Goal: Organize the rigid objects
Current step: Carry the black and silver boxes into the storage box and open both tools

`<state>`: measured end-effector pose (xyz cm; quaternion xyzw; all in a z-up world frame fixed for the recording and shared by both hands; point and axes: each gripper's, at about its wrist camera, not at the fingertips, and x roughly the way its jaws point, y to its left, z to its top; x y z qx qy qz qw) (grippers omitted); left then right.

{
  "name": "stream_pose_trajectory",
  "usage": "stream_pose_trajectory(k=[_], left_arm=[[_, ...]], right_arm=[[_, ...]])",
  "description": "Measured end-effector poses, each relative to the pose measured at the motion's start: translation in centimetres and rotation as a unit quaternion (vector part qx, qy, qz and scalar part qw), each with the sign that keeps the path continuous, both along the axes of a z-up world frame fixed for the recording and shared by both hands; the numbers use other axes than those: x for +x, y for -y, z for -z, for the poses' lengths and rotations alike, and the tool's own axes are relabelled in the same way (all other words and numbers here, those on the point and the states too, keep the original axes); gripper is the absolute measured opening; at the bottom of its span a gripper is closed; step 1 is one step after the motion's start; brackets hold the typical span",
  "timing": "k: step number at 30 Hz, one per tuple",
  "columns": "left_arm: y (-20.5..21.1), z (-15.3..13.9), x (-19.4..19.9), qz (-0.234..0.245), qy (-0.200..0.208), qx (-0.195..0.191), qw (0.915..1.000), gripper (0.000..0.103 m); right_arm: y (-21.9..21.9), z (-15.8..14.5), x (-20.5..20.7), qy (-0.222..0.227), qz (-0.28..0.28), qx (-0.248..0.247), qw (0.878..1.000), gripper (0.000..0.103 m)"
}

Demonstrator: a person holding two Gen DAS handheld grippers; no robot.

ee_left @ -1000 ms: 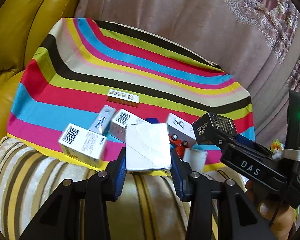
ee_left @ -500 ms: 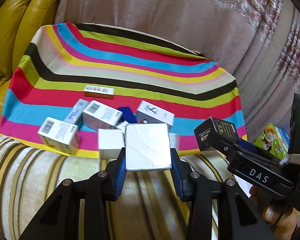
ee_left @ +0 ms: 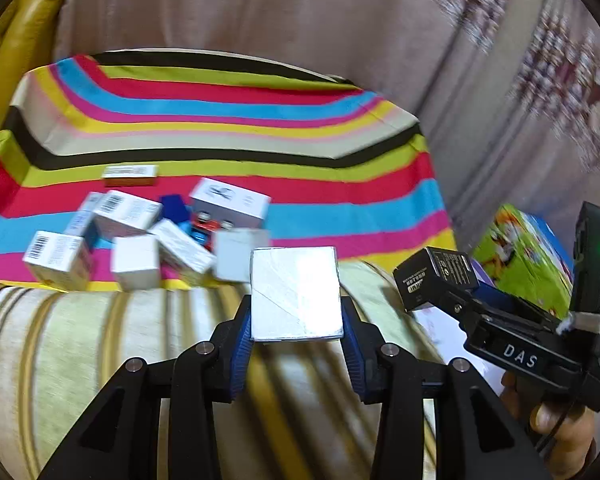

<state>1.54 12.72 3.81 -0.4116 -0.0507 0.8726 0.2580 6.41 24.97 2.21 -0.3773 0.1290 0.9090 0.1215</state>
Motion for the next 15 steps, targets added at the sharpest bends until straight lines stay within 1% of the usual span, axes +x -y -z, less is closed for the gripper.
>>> stream_pose_trajectory(k=[3, 9, 15], left_arm=[[-1.6, 0.0, 1.0, 0.025, -0.004, -0.006, 0.9997, 0.042], [-3.9, -0.1, 2.7, 0.065, -0.006, -0.013, 0.9978, 0.042], [-6.4, -0.3, 4.5, 0.121, -0.008, -0.012, 0.9925, 0.042]], right_arm=[[-1.6, 0.1, 1.7, 0.006, 0.019, -0.005, 1.000, 0.086], [-4.2, 0.2, 4.6, 0.012, 0.052, 0.001, 0.999, 0.086], [-6.2, 0.4, 6.7, 0.020, 0.081, 0.003, 0.997, 0.086]])
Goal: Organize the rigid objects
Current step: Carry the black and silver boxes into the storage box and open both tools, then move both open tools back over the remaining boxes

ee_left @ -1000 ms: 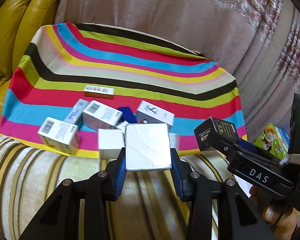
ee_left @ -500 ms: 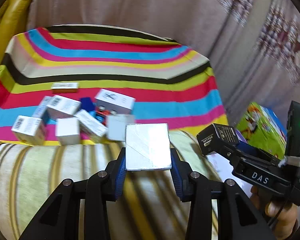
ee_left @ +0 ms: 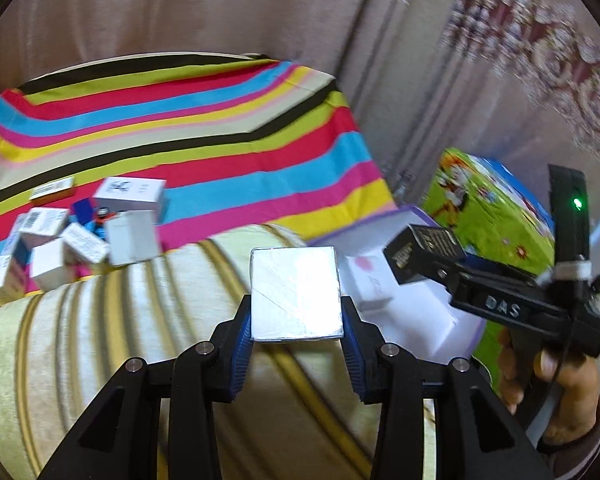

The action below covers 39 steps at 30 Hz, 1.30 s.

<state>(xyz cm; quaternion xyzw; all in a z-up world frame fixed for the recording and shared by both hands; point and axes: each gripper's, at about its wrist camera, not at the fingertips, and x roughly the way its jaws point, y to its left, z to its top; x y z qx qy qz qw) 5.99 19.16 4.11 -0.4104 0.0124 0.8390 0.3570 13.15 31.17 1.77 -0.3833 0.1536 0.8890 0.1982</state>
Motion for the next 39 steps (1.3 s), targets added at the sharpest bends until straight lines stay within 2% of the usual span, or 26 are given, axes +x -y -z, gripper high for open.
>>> stream_pose_trajectory(k=[6, 14, 18, 24, 39], left_arm=[[-2.4, 0.0, 1.9, 0.064, 0.005, 0.006, 0.9979, 0.042], [-4.8, 0.5, 3.7, 0.134, 0.019, 0.010, 0.9907, 0.043], [-5.8, 0.9, 4.1, 0.148, 0.021, -0.003, 0.9887, 0.064], [-4.5, 0.7, 3.4, 0.131, 0.029, 0.014, 0.9909, 0.068], [1.7, 0.0, 0.0, 0.024, 0.009, 0.026, 0.9993, 0.068]], right_arm=[[-1.4, -0.2, 1.5, 0.015, 0.031, 0.023, 0.999, 0.086], [-2.6, -0.4, 3.4, 0.011, 0.054, 0.016, 0.998, 0.087], [-3.0, -0.6, 3.5, 0.016, 0.066, 0.018, 0.998, 0.090], [-2.5, -0.7, 2.9, 0.011, 0.057, 0.013, 0.998, 0.092], [0.8, -1.1, 1.0, 0.016, 0.016, 0.025, 0.999, 0.092]])
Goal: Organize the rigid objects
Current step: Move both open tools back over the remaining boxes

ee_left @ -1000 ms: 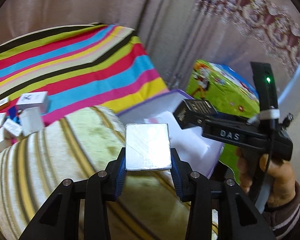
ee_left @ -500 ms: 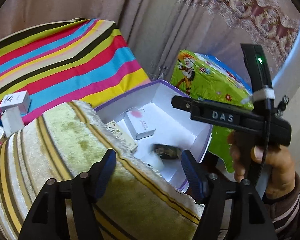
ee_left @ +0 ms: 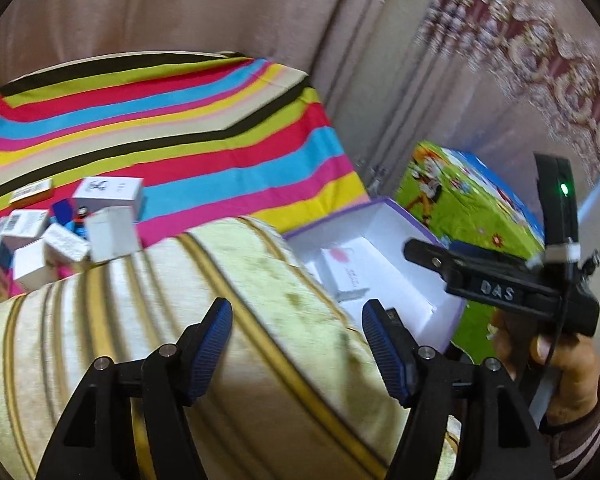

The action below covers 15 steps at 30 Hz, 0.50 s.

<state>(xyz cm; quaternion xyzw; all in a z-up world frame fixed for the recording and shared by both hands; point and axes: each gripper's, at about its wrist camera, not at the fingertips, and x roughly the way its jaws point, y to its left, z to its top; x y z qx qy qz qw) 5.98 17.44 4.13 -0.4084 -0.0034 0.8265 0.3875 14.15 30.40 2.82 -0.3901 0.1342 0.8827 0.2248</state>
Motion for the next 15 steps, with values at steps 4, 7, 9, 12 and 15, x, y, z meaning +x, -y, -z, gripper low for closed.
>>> stream_pose_trajectory(k=[4, 7, 9, 12, 15], left_arm=[[2.1, 0.1, -1.1, -0.040, 0.004, 0.007, 0.9992, 0.068], [4.1, 0.4, -1.7, -0.074, 0.005, 0.008, 0.9972, 0.068], [5.5, 0.7, -2.1, -0.097, 0.013, 0.009, 0.9951, 0.068], [7.7, 1.1, -2.5, -0.130, 0.017, 0.005, 0.9913, 0.068], [10.1, 1.5, -2.7, -0.167, 0.023, 0.001, 0.9857, 0.073]], right_arm=[[0.9, 0.2, -0.7, 0.003, -0.014, 0.001, 1.000, 0.092], [1.5, 0.3, -1.2, 0.000, -0.020, -0.004, 1.000, 0.092], [2.4, 0.3, -1.7, -0.003, -0.027, 0.000, 1.000, 0.092], [3.6, 0.3, -2.4, -0.007, -0.042, 0.005, 0.999, 0.094], [4.7, 0.5, -3.1, -0.011, -0.059, -0.004, 0.998, 0.095]])
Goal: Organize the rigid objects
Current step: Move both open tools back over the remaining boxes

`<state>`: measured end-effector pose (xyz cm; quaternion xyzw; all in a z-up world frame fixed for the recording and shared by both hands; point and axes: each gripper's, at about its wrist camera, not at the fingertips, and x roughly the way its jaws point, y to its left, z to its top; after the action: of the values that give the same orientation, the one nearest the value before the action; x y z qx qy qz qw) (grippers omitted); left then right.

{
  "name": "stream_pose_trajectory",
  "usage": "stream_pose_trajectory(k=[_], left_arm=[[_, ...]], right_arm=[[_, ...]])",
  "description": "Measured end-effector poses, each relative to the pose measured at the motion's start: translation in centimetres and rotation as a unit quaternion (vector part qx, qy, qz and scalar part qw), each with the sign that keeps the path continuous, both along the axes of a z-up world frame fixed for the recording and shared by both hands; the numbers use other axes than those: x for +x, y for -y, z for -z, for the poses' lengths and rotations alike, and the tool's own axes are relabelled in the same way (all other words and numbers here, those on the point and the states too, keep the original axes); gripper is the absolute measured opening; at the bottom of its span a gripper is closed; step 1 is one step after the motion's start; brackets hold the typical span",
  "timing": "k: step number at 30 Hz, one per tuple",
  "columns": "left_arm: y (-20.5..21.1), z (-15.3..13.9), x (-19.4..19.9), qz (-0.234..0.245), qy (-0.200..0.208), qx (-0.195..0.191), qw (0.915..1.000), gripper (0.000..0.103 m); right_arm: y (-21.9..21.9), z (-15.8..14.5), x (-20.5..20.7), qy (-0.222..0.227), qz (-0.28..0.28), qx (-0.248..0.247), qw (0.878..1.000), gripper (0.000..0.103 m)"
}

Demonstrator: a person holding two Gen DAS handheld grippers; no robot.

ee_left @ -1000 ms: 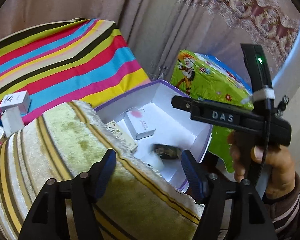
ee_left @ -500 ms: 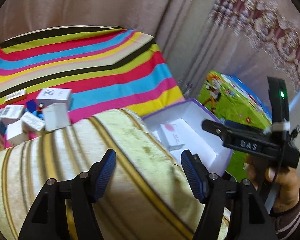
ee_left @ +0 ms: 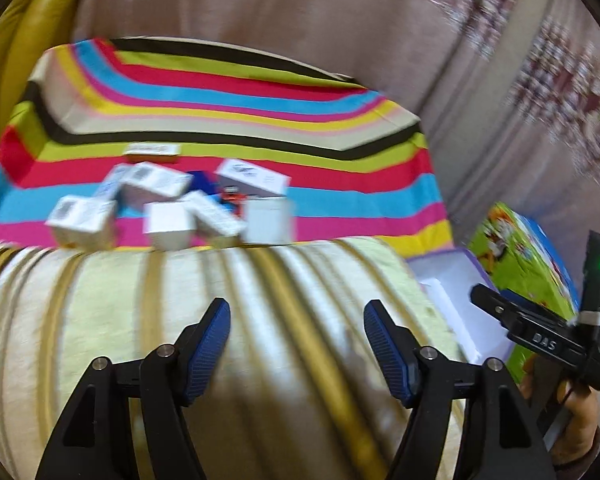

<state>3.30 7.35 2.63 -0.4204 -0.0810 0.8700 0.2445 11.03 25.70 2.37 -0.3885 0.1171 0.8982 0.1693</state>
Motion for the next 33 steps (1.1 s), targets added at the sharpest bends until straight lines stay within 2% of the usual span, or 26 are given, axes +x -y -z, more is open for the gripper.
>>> stream_pose_trajectory(k=[5, 9, 13, 18, 22, 33], left_arm=[[4.0, 0.9, -0.4, -0.049, 0.019, 0.010, 0.9986, 0.076], [6.0, 1.0, -0.5, -0.070, 0.017, 0.008, 0.9974, 0.078], [7.7, 1.2, -0.9, -0.084, 0.020, 0.014, 0.9962, 0.078], [9.3, 1.3, -1.7, -0.095, 0.023, 0.016, 0.9951, 0.078], [10.0, 1.2, -2.1, -0.100, 0.019, -0.002, 0.9948, 0.078], [11.7, 1.5, -5.2, -0.135, 0.019, -0.054, 0.9892, 0.078]], right_arm=[[2.0, 0.2, -1.3, -0.008, -0.035, -0.022, 0.999, 0.097], [3.1, 0.6, -2.3, -0.014, -0.056, -0.042, 0.997, 0.098], [4.1, 1.5, -3.6, 0.009, -0.088, -0.054, 0.995, 0.098], [6.1, 1.9, -5.2, 0.022, -0.139, -0.047, 0.989, 0.098], [7.2, 2.3, -6.9, 0.037, -0.153, -0.041, 0.987, 0.098], [9.2, 2.7, -11.8, 0.043, -0.173, -0.055, 0.982, 0.098]])
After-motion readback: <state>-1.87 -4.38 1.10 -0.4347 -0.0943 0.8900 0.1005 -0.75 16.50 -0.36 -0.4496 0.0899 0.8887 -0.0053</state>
